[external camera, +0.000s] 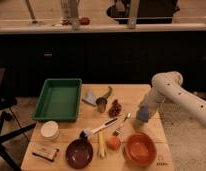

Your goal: Place sponge in plastic cup

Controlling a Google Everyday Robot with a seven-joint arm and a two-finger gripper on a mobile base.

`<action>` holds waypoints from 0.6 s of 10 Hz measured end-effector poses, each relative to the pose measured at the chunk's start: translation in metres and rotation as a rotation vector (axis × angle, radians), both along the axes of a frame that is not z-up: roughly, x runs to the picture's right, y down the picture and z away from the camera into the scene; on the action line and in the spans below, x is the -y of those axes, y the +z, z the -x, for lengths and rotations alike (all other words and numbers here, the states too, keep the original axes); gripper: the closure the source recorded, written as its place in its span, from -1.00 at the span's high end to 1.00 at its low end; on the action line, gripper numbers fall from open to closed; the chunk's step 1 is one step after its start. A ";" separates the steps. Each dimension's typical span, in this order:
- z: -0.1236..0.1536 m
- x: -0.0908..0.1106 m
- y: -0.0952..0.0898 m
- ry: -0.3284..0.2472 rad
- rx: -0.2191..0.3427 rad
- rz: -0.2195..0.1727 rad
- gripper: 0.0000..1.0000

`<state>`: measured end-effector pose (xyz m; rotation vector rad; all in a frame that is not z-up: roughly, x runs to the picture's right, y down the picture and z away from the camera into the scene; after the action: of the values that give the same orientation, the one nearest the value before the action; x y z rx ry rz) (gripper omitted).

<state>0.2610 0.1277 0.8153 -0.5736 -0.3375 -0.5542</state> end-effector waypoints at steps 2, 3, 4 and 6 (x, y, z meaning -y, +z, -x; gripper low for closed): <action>-0.001 0.000 0.002 0.013 -0.008 0.012 -0.61; 0.000 0.000 0.003 0.016 -0.008 0.017 -0.39; 0.000 0.000 0.004 0.018 -0.007 0.021 -0.20; 0.001 -0.001 0.005 0.020 -0.007 0.028 0.22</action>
<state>0.2604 0.1290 0.8200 -0.5983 -0.3444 -0.5290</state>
